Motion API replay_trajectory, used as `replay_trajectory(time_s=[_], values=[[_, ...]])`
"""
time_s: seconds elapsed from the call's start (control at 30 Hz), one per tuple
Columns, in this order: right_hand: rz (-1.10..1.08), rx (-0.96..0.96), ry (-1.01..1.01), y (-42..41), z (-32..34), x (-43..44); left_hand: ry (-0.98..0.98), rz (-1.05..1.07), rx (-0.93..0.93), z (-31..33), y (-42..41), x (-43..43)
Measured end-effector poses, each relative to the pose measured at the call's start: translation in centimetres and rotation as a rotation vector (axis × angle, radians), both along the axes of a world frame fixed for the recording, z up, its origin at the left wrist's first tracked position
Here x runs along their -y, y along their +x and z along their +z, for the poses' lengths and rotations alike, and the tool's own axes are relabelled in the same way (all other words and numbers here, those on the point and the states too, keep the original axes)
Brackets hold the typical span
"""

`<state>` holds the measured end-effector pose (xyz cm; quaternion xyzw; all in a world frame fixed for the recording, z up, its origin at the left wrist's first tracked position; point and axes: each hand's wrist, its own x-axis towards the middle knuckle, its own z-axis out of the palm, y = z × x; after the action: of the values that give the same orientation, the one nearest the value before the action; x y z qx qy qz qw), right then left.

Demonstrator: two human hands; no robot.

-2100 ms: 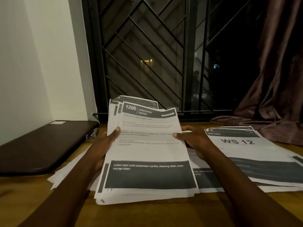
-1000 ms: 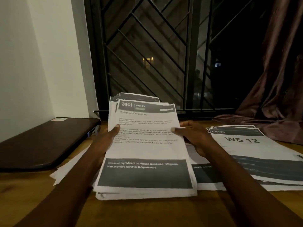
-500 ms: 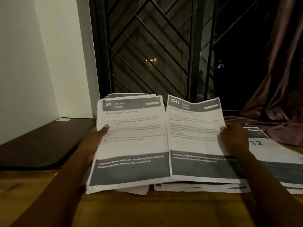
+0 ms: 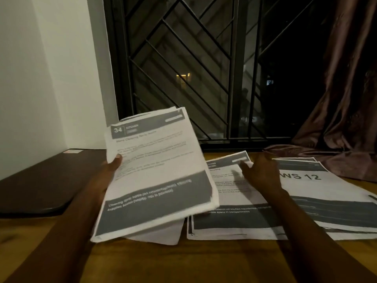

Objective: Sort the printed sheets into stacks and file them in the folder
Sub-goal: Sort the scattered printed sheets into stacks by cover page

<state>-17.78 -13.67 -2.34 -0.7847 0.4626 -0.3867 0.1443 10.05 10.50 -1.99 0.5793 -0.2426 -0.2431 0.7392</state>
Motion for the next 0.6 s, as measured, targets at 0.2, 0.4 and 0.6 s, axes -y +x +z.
replay_trajectory(time_s=[0.2, 0.4, 0.6], values=[[0.571, 0.439, 0.645, 2.5, 2.2, -4.5, 0.081, 0.024, 0.141, -0.6, -3.2, 2.0], [0.513, 0.434, 0.557, 3.0, 0.7, -3.3, 0.029, -0.079, 0.038, -1.0, -4.9, 2.3], [0.234, 0.417, 0.401, 1.3, 0.4, -0.2, 0.054, -0.001, 0.137, -1.8, -2.2, 2.5]])
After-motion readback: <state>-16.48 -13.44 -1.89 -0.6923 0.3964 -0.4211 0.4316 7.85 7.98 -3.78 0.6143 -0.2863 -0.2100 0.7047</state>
